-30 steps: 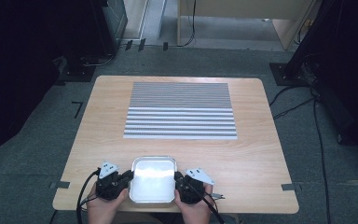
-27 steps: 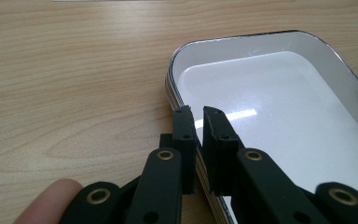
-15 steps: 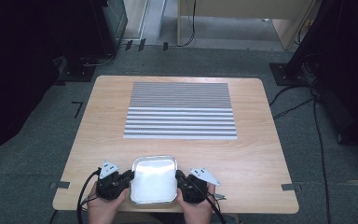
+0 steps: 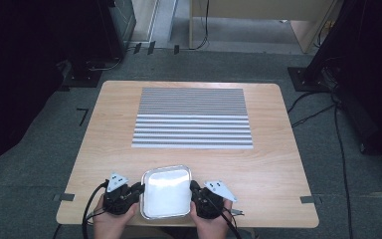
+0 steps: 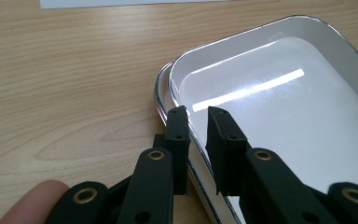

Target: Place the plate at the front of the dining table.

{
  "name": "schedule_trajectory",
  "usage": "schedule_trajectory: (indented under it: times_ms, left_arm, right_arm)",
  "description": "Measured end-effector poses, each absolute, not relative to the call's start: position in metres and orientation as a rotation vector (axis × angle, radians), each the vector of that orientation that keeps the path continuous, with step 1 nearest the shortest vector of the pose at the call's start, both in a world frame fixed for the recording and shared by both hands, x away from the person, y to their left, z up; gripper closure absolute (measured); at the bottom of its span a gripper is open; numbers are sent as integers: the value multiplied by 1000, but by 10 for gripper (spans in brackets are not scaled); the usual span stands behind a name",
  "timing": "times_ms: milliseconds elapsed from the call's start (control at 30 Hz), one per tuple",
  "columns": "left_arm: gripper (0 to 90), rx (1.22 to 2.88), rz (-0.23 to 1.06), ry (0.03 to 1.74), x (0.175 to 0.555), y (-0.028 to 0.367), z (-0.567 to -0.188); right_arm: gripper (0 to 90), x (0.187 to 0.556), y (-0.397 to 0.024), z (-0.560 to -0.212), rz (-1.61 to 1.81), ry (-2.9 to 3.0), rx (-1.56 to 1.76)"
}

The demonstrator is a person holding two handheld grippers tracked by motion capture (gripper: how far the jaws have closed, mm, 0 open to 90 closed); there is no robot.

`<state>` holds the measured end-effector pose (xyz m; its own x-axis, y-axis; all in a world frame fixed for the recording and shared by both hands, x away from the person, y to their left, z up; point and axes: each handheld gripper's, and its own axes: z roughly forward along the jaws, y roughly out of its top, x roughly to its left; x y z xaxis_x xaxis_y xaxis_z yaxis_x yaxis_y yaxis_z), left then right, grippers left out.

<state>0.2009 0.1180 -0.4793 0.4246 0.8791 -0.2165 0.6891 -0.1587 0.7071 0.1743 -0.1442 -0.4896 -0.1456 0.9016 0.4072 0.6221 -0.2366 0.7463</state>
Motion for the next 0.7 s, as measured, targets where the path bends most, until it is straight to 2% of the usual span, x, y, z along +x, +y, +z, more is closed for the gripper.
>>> schedule_trajectory:
  times_ms: [300,700]
  left_arm:
    - [787,1946,274,1318,200,109,-485]
    - [678,1965,192,1324,201,103,-493]
  right_arm:
    - [900,172,-145,-491,1259,1695,1805]
    - [900,169,-146,-490,1235,1682,1785]
